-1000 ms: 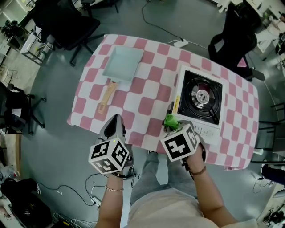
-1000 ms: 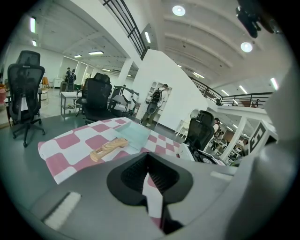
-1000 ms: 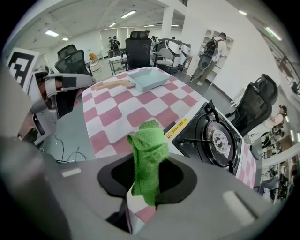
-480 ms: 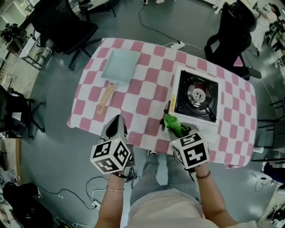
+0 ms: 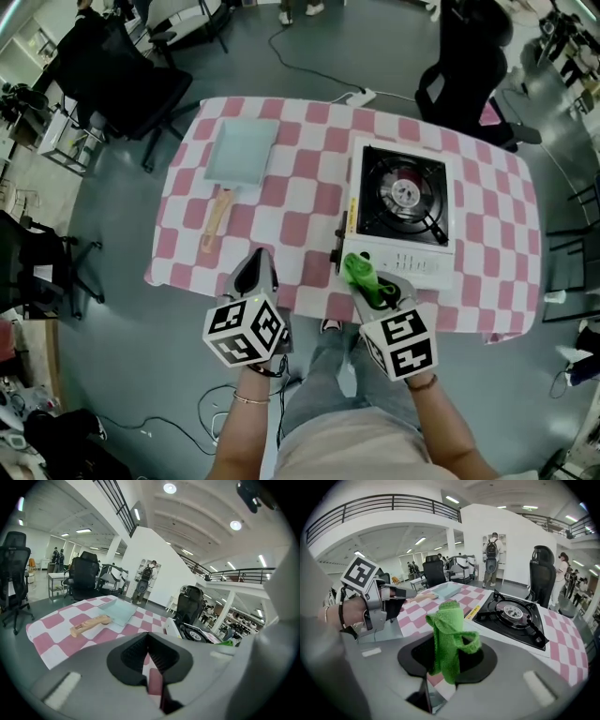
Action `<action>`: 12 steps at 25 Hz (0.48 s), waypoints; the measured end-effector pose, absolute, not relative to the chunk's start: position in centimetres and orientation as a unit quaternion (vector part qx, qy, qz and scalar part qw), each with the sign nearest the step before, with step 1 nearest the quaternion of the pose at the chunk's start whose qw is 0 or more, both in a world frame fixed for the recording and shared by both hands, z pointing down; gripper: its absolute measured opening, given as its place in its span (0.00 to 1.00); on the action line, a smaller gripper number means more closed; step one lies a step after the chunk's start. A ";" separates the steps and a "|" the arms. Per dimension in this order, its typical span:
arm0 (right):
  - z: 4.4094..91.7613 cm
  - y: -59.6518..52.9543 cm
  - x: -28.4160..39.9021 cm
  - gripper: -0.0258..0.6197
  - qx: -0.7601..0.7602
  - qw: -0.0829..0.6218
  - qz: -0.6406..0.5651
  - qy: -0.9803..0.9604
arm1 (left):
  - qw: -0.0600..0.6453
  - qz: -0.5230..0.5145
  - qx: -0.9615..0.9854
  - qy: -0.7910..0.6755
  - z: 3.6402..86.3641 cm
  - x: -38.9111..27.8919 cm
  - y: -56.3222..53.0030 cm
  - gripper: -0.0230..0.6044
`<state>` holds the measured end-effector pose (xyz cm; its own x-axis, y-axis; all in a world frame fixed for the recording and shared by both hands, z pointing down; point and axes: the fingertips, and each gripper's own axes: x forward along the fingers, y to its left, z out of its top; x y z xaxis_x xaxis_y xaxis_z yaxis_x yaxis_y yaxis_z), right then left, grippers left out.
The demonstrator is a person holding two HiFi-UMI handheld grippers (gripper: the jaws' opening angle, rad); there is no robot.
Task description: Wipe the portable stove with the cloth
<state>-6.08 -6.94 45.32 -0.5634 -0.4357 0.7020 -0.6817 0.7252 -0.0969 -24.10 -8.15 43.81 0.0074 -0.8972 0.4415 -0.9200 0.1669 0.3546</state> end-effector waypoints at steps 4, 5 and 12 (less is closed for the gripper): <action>45.4 -6.2 -6.1 0.21 0.331 0.290 0.191 -0.878 | 0.299 0.029 0.642 -0.706 44.5 -23.3 -7.8 0.04; 45.5 -5.9 -6.1 0.21 0.332 0.275 0.198 -0.880 | 0.299 0.032 0.640 -0.707 44.6 -23.1 -7.5 0.04; 47.2 -4.5 -6.1 0.21 0.329 0.228 0.208 -0.892 | 0.303 0.041 0.633 -0.711 45.3 -21.1 -4.9 0.04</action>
